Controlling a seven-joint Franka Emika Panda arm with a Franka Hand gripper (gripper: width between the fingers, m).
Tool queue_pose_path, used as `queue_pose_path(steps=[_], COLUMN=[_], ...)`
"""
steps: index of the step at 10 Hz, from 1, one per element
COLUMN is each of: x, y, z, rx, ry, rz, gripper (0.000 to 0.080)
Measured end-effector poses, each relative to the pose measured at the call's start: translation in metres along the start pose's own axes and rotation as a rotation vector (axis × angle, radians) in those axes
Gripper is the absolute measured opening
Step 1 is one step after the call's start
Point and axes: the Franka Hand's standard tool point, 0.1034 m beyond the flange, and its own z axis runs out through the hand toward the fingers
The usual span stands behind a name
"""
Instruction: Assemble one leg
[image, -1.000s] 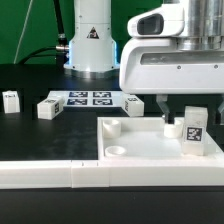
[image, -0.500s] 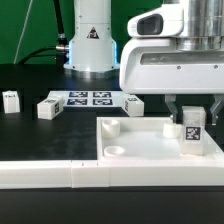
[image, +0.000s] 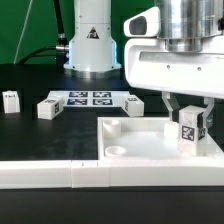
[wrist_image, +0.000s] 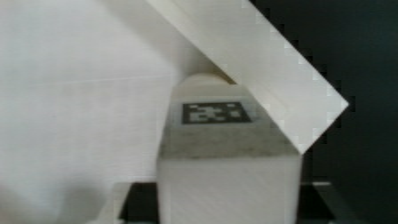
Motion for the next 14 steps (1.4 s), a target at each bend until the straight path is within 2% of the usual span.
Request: queue_pose_path(steps=[7, 11, 12, 13, 14], x=[-0.0046, -0.0022, -0.0035, -0.0038, -0.0044], y=[0.0029, 0.0059, 0.0054, 0.0054, 0.0052], z=[0.0005, -0.0004, 0.0002, 0.0006, 0.0009], rx=[0.002, -0.007, -0.007, -0.008, -0.008], ry=[0.008, 0.01, 0.008, 0.008, 0.006], rz=[0.823, 0.971, 0.966, 0.914, 0.911], gripper=[0.0292, 0.0294, 0.0353, 0.0488, 0.0488])
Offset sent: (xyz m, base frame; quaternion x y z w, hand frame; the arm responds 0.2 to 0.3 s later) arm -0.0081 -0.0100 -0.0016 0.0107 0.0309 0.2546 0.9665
